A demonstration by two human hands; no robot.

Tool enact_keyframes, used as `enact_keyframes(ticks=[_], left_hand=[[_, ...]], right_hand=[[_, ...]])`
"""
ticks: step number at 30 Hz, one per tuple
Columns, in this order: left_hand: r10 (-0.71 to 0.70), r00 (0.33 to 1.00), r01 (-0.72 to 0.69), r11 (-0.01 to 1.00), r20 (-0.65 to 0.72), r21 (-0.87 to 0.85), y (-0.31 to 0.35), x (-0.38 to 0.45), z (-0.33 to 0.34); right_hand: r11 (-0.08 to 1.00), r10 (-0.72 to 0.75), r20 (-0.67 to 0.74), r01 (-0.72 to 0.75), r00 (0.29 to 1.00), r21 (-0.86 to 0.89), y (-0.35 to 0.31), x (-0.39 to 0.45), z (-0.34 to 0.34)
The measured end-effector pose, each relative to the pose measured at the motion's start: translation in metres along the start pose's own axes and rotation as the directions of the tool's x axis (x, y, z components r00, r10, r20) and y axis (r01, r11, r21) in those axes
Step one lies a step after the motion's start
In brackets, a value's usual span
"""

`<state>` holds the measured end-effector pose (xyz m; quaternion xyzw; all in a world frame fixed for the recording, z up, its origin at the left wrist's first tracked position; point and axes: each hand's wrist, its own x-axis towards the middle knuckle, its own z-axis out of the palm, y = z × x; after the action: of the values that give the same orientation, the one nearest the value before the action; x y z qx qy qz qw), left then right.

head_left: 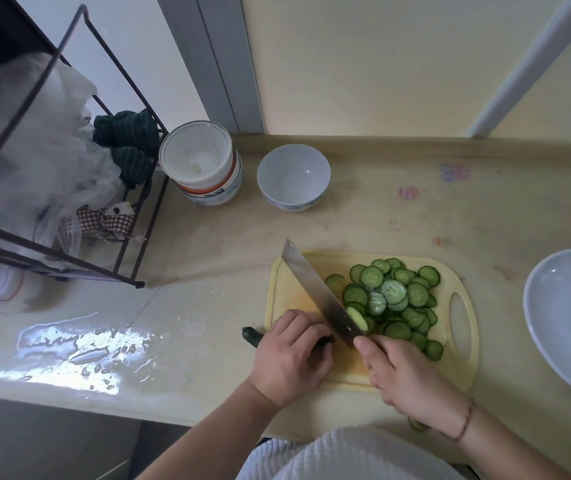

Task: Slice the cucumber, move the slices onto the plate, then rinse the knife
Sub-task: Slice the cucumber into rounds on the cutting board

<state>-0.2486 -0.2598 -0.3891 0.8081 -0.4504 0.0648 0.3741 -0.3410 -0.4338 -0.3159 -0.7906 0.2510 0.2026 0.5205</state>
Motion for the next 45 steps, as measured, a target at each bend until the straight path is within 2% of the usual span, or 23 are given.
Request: enact_keyframes(ticks=[6,14,21,28,37,42,45], left_hand=[[0.009,1.0,-0.009,1.0,-0.012,-0.006,-0.001,-0.001,0.0],[0.009,1.0,-0.009,1.0,-0.024,-0.012,-0.003,-0.001,0.001],[0.014,0.999,-0.015,0.999,-0.029,-0.035,-0.003,-0.001,0.001],[0.008,0.999,-0.009,0.999,-0.032,-0.054,-0.003,-0.001,0.001],[0.004,1.0,-0.005,0.999,-0.027,-0.036,-0.003,0.0,0.001],[0.001,1.0,-0.001,1.0,-0.023,-0.011,-0.003,-0.001,0.001],[0.014,1.0,-0.014,1.0,-0.021,0.003,-0.002,-0.001,0.001]], right_hand=[[1.0,-0.002,0.005,0.002,1.0,0.029,-0.004,-0.009,-0.001],[0.995,-0.074,0.009,0.074,0.997,0.067,-0.009,-0.029,0.001],[0.996,-0.084,0.007,0.084,0.996,0.003,-0.014,-0.032,0.002],[0.981,-0.11,-0.019,0.106,0.994,-0.166,-0.013,-0.012,0.014],[0.973,-0.139,-0.04,0.129,0.989,-0.19,-0.003,0.004,0.025],[0.981,-0.12,-0.058,0.11,0.991,-0.159,-0.001,0.005,0.022],[0.998,-0.04,-0.061,0.037,0.997,-0.045,0.002,0.005,0.01]])
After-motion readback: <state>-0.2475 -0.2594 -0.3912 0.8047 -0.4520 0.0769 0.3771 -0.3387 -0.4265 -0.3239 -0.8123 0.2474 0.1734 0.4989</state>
